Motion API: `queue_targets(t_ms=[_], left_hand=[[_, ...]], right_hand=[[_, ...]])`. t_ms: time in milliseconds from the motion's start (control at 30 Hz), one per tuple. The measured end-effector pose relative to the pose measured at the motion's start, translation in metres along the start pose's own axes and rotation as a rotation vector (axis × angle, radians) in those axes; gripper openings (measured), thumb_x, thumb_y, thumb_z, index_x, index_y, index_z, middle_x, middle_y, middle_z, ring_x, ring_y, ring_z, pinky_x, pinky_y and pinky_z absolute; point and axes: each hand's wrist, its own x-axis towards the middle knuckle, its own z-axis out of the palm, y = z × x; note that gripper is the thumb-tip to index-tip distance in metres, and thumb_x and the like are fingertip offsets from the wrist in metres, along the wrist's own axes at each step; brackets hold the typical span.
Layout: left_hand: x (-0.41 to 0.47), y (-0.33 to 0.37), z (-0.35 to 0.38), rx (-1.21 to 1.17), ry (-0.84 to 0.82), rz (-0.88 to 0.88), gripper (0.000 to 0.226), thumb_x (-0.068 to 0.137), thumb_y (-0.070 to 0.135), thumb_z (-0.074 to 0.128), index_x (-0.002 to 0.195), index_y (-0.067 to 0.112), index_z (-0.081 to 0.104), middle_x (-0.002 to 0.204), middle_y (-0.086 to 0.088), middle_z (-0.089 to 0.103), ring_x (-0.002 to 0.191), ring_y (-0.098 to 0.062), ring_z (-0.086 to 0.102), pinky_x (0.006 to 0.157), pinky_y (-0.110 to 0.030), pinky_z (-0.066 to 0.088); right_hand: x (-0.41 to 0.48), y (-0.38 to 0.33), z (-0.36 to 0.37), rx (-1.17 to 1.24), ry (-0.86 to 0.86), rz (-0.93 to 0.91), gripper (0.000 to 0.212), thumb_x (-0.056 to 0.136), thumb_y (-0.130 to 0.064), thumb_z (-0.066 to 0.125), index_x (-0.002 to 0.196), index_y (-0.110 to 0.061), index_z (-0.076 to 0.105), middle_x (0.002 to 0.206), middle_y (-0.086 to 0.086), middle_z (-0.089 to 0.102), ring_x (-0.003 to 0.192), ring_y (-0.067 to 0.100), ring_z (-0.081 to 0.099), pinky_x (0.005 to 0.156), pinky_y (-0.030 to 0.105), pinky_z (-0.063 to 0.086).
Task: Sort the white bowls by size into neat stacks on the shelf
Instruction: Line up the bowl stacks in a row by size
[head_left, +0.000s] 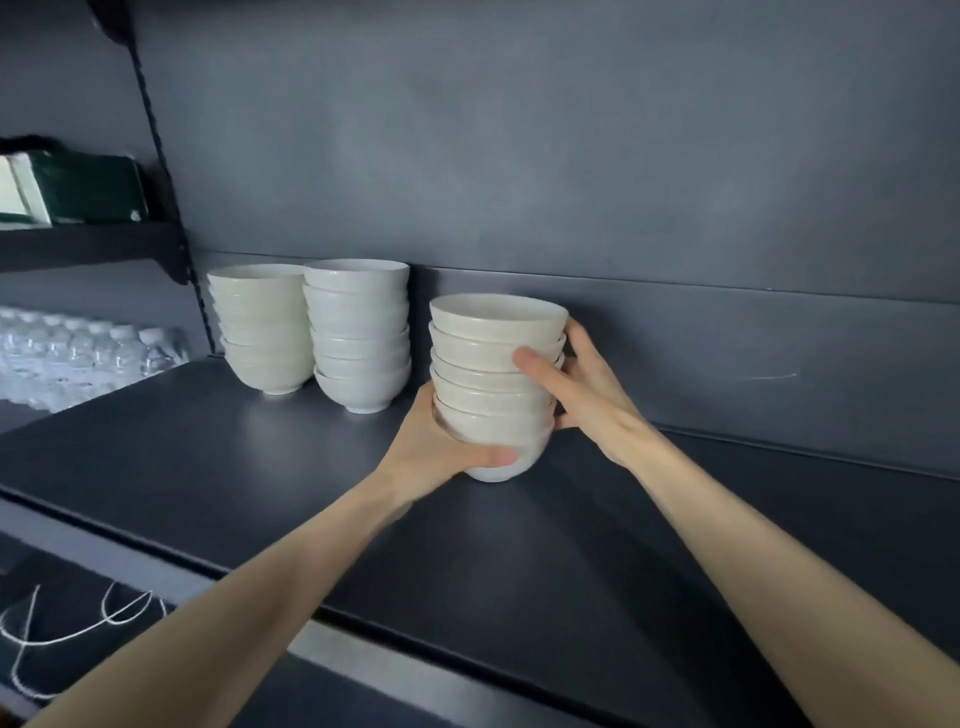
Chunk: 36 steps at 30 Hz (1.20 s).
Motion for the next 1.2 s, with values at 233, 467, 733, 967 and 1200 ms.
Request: queue_targets(t_ms=[233,467,733,967,1200], left_hand=[[0.04,-0.023,-0.026,-0.034,-0.059,0.056,0.07,0.063,-0.014,0.08,0.112,0.03,0.058,0.105,0.018,0.071,0.101,0.001,0.066,0.076,-0.012,0.051],[0.066,-0.045,-0.053,-0.063,-0.127,0.081,0.075,0.061,-0.015,0.081,0.114,0.031,0.054,0.106,0.023,0.07,0.102,0.003,0.064,0.077,-0.011,0.051],[0.078,-0.07,-0.068,-0.127,-0.188,0.097,0.094,0.059,0.001,0.09,0.137,0.017,0.04,0.13,0.005,0.059,0.116,-0.002,0.058,0.088,-0.02,0.052],[0.073,-0.08,-0.07,-0.121,-0.215,0.066,0.094,0.06,0.016,0.091,0.138,0.022,0.039,0.131,0.013,0.056,0.113,0.004,0.055,0.084,-0.007,0.048],[0.081,-0.089,-0.074,-0.097,-0.265,-0.015,0.106,0.06,0.026,0.09,0.145,0.025,0.026,0.135,0.017,0.048,0.109,0.008,0.049,0.074,-0.001,0.039]], right_hand=[[0.047,0.014,0.015,-0.049,0.042,-0.006,0.088,0.065,-0.056,0.076,0.14,-0.04,0.034,0.126,-0.011,0.061,0.113,0.009,0.06,0.081,0.041,0.058],[0.062,0.019,0.038,-0.056,0.117,-0.019,0.073,0.077,-0.041,0.071,0.14,-0.039,0.035,0.125,-0.016,0.06,0.11,-0.003,0.059,0.076,0.024,0.057],[0.059,0.012,0.063,-0.042,0.234,0.027,0.071,0.074,-0.045,0.069,0.137,-0.045,0.036,0.119,-0.026,0.057,0.107,-0.005,0.057,0.076,0.028,0.056],[0.051,0.01,0.074,-0.054,0.334,0.019,0.073,0.072,-0.047,0.068,0.139,-0.038,0.04,0.121,-0.02,0.06,0.107,-0.002,0.059,0.067,0.021,0.056],[0.054,0.012,0.073,-0.093,0.379,0.01,0.067,0.079,-0.042,0.068,0.139,-0.037,0.041,0.129,-0.011,0.058,0.114,0.006,0.058,0.065,0.021,0.056]])
